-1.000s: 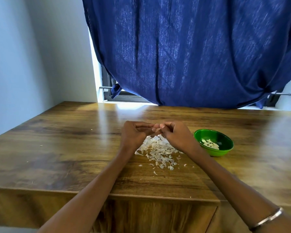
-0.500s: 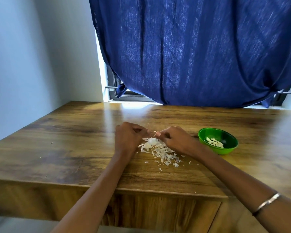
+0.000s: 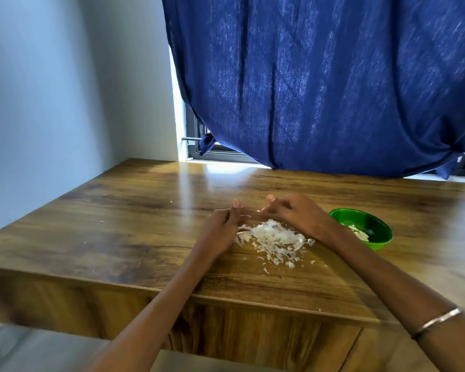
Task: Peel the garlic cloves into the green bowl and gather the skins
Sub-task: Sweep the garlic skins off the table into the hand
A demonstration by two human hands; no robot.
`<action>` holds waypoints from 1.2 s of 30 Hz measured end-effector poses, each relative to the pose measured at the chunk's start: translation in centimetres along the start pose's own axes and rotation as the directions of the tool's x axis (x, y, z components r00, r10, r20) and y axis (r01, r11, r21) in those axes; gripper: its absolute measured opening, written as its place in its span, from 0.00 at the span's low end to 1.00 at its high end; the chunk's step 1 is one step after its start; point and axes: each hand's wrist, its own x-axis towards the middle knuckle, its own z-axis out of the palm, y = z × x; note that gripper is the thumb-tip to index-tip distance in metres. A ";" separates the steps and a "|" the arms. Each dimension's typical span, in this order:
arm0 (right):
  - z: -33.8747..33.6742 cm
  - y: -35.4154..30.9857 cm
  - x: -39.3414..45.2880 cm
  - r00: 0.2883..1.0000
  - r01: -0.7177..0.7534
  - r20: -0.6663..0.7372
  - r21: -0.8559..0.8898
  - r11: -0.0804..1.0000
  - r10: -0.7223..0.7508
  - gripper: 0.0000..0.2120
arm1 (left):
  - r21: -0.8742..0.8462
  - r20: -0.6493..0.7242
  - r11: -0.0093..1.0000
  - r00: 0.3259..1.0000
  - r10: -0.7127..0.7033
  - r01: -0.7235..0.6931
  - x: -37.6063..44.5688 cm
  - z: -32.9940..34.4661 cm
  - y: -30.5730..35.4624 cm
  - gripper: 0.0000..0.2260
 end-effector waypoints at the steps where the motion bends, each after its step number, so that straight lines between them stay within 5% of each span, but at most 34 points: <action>1: -0.4 0.3 0.6 0.999 -0.012 -0.042 -0.003 1.000 0.011 0.24 | -0.040 -0.046 0.999 0.999 -0.002 0.001 -0.1 -0.1 0.0 0.24; 4: 0.2 0.7 2.1 0.997 -0.075 -0.005 -0.083 0.994 0.075 0.28 | 0.138 -0.140 0.990 0.990 -0.016 0.035 0.3 -0.6 0.4 0.29; 7: 1.4 0.4 1.8 0.986 -0.078 0.132 -0.179 0.981 0.102 0.28 | 0.350 0.036 0.936 0.998 -0.044 0.029 0.3 0.1 0.9 0.31; 10: 0.9 0.1 0.0 0.981 -0.026 0.183 -0.178 0.984 0.059 0.28 | 0.127 0.169 0.991 0.985 0.014 -0.036 -0.2 0.4 0.5 0.36; 12: -0.2 0.4 -0.3 0.990 -0.026 0.138 -0.103 0.994 0.040 0.32 | 0.003 0.105 1.000 0.994 0.020 -0.020 0.1 -0.7 0.3 0.34; 15: -1.1 0.8 1.2 0.995 -0.075 0.054 -0.081 0.994 0.080 0.32 | 0.207 -0.079 0.975 0.995 -0.060 0.076 2.4 -2.6 -0.5 0.32; 19: 0.8 0.4 2.8 0.967 -0.132 0.189 -0.210 0.969 0.173 0.36 | 0.373 0.075 0.926 0.993 -0.089 0.055 1.7 -2.0 0.8 0.32; 25: -0.1 -0.1 -1.1 0.956 -0.067 0.258 -0.262 0.963 0.137 0.38 | 0.208 0.291 0.976 0.957 -0.005 -0.058 -1.4 -0.2 0.8 0.39; 30: -1.7 -0.1 -3.4 0.982 -0.182 0.038 -0.011 0.983 0.183 0.42 | 0.097 0.112 0.994 0.992 0.049 -0.060 -0.4 -0.3 0.8 0.27; 36: 2.4 -1.8 -5.1 0.978 -0.193 0.054 -0.160 0.968 0.204 0.34 | 0.172 0.185 0.981 0.981 0.053 -0.086 0.5 2.9 1.1 0.37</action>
